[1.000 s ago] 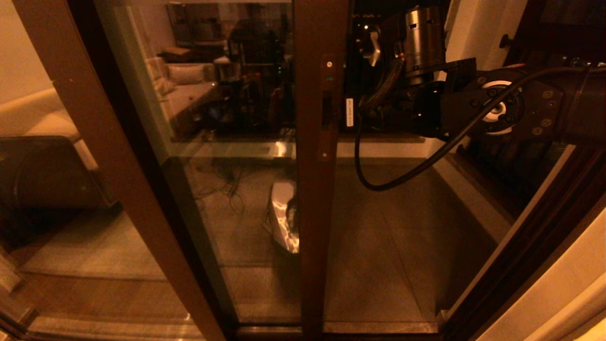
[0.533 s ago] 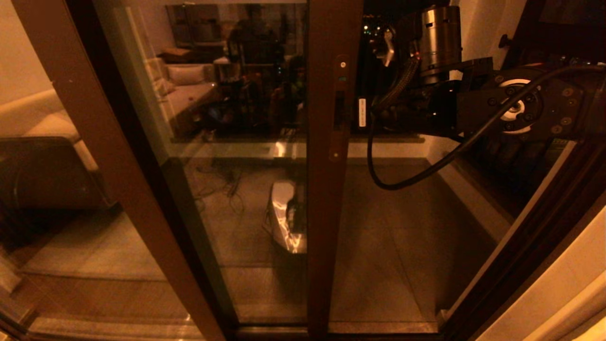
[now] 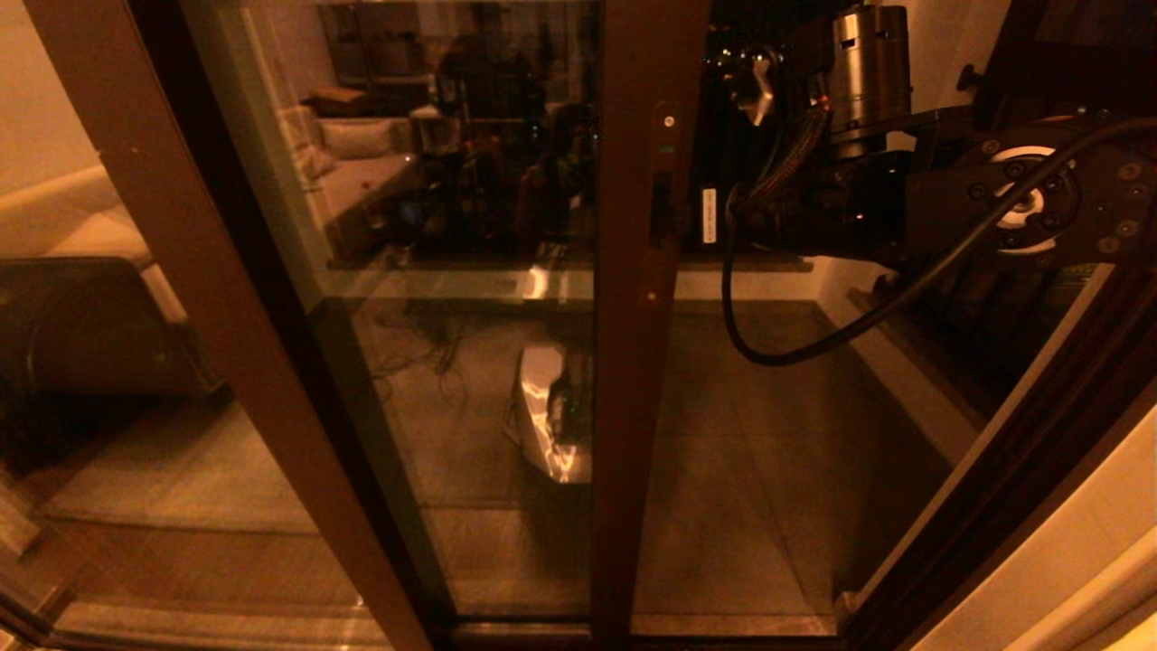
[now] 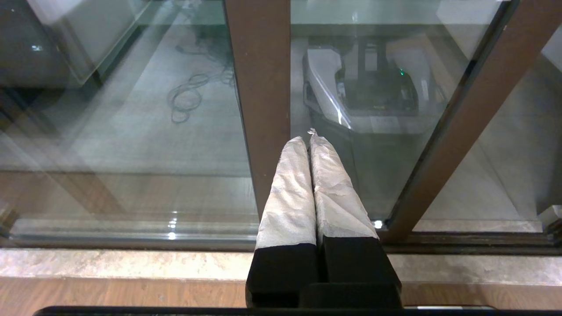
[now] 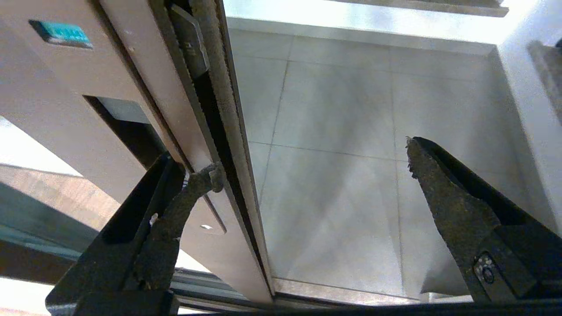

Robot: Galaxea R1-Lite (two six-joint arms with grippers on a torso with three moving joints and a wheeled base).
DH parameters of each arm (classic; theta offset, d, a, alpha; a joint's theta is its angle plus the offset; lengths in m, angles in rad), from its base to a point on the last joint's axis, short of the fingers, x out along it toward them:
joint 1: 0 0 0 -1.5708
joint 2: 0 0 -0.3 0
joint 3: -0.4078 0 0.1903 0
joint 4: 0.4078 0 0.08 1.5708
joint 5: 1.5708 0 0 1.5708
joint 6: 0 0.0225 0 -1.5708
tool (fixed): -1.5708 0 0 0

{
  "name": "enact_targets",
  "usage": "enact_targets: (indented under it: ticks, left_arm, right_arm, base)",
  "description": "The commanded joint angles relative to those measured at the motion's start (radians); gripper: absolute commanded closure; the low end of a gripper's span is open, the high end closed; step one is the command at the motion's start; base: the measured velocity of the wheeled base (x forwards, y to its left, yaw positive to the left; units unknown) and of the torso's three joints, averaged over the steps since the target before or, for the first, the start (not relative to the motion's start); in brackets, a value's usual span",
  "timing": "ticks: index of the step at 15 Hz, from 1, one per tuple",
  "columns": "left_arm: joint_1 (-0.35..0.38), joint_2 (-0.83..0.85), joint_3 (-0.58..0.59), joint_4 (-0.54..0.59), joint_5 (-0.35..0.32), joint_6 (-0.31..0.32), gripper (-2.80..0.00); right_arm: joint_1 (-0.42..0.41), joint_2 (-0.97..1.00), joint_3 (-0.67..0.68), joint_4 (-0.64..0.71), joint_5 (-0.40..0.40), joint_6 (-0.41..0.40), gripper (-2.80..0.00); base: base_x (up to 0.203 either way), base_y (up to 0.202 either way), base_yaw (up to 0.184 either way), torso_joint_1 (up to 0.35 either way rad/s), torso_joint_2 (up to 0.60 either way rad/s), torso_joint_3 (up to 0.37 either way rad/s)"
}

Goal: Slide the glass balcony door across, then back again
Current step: Close the slid door

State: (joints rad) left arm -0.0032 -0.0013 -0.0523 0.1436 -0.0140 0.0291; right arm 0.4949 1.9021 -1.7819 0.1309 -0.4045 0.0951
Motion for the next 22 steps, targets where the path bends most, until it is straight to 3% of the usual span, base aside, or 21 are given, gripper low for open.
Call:
enact_targets:
  ticks: [1,22]
  left_arm:
    - [0.0,0.0,0.0,0.001,0.0,0.0,0.0]
    - [0.0,0.0,0.0,0.001,0.0,0.0,0.0]
  right_arm:
    - [-0.004,-0.005,0.001,0.003,-0.008,-0.003,-2.8]
    - [-0.065,-0.055,0.053,0.003,-0.007,-0.018,-2.8]
  base:
    - [0.0,0.0,0.0,0.0,0.0,0.0]
    - [0.0,0.0,0.0,0.0,0.0,0.0]
